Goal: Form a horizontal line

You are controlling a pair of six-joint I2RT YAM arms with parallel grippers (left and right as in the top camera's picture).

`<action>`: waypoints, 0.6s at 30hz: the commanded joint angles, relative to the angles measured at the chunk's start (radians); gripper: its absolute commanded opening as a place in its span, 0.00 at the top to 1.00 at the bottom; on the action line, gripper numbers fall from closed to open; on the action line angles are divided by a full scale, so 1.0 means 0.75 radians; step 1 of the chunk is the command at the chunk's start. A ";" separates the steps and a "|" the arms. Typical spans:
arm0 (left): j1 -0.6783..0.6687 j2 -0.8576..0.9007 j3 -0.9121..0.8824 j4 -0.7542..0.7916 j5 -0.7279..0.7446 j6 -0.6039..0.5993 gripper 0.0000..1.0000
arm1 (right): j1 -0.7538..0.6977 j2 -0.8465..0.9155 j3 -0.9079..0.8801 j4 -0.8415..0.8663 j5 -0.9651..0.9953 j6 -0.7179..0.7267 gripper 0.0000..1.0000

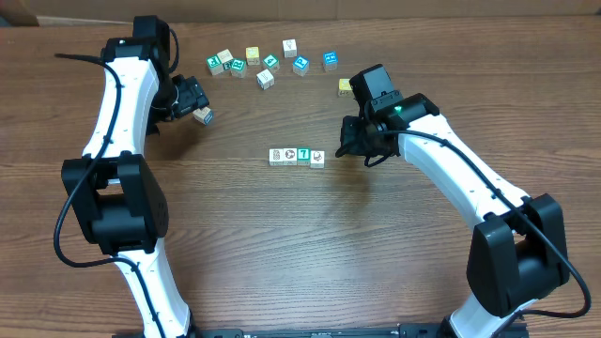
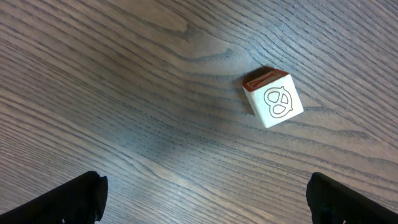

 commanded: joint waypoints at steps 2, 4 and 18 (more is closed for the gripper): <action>-0.011 0.013 0.020 0.002 -0.007 0.012 0.00 | -0.004 0.006 -0.005 -0.016 0.011 0.002 0.96; -0.011 0.013 0.020 0.002 -0.006 0.012 0.00 | -0.004 0.006 -0.005 -0.039 0.011 0.001 0.96; -0.011 0.013 0.020 0.002 -0.006 0.012 0.00 | -0.004 0.006 -0.005 -0.137 0.010 0.002 0.96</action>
